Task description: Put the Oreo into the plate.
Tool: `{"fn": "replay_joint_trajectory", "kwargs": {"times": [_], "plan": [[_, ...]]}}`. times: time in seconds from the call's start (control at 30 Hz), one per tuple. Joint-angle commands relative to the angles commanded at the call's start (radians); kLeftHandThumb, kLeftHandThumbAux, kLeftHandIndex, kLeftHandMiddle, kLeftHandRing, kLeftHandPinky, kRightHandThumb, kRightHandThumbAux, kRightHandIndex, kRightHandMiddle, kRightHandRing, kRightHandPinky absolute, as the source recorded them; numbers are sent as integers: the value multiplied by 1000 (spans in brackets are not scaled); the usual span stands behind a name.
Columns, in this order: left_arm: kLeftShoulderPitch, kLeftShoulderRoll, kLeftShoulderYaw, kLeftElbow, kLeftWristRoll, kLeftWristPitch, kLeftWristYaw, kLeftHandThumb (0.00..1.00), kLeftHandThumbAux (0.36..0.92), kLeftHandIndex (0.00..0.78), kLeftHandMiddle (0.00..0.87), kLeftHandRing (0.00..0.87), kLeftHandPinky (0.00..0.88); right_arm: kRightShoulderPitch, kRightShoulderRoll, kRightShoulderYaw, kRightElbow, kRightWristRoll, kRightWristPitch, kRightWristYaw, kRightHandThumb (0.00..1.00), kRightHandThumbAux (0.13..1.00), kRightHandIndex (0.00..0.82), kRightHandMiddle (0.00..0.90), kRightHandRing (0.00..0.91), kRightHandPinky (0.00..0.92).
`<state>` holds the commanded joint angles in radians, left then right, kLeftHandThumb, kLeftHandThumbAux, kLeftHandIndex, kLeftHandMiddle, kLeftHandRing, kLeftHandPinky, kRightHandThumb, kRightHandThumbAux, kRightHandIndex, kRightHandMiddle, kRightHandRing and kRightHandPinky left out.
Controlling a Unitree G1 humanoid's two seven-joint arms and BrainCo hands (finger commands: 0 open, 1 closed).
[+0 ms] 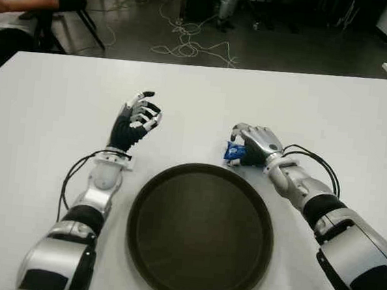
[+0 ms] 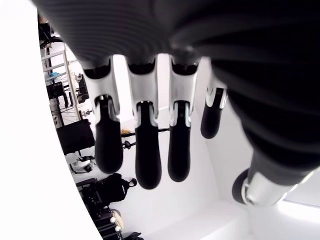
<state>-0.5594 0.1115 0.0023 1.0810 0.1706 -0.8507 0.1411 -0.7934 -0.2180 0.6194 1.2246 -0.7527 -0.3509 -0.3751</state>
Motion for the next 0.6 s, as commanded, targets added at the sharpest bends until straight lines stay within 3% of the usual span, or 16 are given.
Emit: {"fn": "replay_joint_trajectory", "kwargs": {"times": [0.27, 0.3, 0.33, 0.4, 0.47, 0.6], "plan": [[1, -3, 2, -2, -3, 0, -1, 339, 632, 233, 443, 525, 578, -1, 3, -3, 2, -3, 15, -10, 121, 670, 339, 432, 464, 455], [1, -3, 2, -2, -4, 2, -1, 355, 634, 233, 443, 519, 571, -3, 3, -4, 1, -3, 19, -11, 321, 689, 367, 456, 486, 482], [1, -3, 2, -2, -5, 3, -3, 365, 635, 232, 442, 515, 567, -5, 3, -6, -4, -2, 25, -9, 449, 702, 386, 472, 501, 500], [1, -3, 2, -2, -6, 4, -5, 375, 635, 234, 441, 512, 565, -8, 2, -8, -9, 0, 31, -6, 566, 711, 405, 514, 537, 538], [0, -3, 2, -1, -8, 6, -8, 381, 635, 236, 440, 510, 563, -8, 2, -11, -11, -1, 38, -18, 626, 715, 415, 535, 556, 558], [-1, -1, 2, 0, -7, 6, -9, 373, 622, 232, 426, 499, 556, -4, 3, -22, -14, 6, 46, -56, 690, 713, 429, 692, 687, 671]]}}
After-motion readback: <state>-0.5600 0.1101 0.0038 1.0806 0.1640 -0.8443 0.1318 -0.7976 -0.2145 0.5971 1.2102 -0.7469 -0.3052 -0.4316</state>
